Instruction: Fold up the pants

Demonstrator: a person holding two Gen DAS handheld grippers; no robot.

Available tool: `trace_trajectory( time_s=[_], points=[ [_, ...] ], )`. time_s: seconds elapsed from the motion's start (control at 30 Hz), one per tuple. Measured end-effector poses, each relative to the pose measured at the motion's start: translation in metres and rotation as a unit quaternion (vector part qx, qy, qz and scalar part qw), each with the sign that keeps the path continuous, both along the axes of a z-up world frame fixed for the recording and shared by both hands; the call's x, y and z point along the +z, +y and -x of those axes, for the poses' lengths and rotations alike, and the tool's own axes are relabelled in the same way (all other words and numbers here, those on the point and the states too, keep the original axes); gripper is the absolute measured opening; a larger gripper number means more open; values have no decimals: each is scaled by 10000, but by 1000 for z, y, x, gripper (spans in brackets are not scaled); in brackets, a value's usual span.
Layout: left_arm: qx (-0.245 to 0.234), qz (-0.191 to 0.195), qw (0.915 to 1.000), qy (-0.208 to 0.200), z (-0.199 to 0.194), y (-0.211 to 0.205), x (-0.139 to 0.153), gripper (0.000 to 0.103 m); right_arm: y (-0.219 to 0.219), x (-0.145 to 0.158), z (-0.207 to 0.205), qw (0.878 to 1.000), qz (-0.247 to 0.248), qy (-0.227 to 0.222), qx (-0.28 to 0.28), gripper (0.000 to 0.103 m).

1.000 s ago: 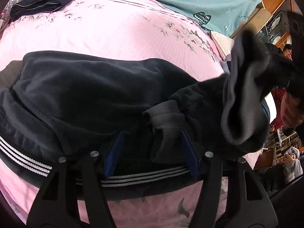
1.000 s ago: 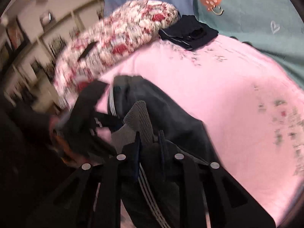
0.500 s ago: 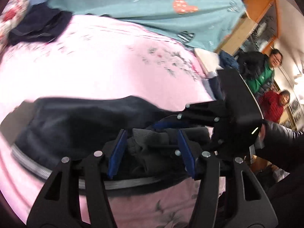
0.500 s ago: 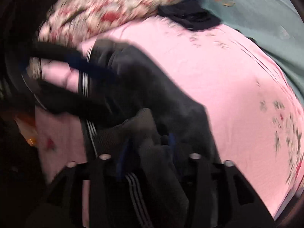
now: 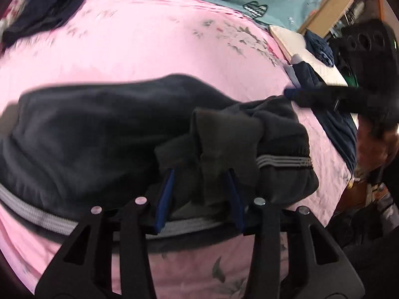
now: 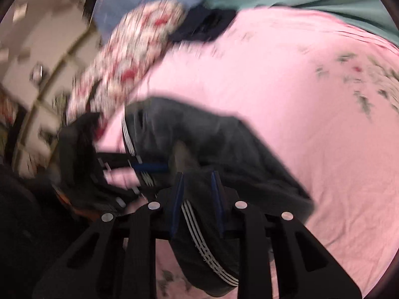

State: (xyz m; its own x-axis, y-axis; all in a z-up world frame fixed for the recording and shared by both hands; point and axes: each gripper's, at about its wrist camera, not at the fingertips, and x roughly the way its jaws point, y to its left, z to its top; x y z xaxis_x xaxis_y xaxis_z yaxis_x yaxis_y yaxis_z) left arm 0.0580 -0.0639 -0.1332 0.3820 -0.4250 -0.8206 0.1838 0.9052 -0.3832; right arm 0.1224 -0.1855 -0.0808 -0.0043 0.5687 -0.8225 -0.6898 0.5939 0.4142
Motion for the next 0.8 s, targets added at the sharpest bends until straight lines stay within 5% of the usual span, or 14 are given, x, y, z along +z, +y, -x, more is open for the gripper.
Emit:
trace_trajectory(
  time_s=[0.1, 0.2, 0.27, 0.3, 0.33, 0.63, 0.8],
  points=[
    [-78, 98, 9999, -52, 2, -3, 7, 41, 12, -10, 13, 9978, 415, -334, 386, 31],
    [-135, 185, 9997, 67, -2, -5, 1, 43, 12, -7, 12, 9977, 346, -414, 399, 20],
    [-57, 133, 9998, 132, -1, -4, -5, 34, 10, -4, 12, 9980, 293, -411, 384, 13],
    [-11, 97, 9999, 48, 1, -4, -1, 17, 7, 0, 10, 9983, 240, -423, 335, 12],
    [-17, 21, 10000, -65, 3, -5, 5, 13, 5, 4, 9, 9985, 191, -427, 280, 12],
    [182, 93, 9981, -577, 32, 18, 49, 11, 4, 35, 16, 9975, -580, -315, 247, 8],
    [377, -129, 9990, -181, 32, 36, 30, 15, 18, 17, 20, 9982, -423, -219, 371, 7]
  ],
)
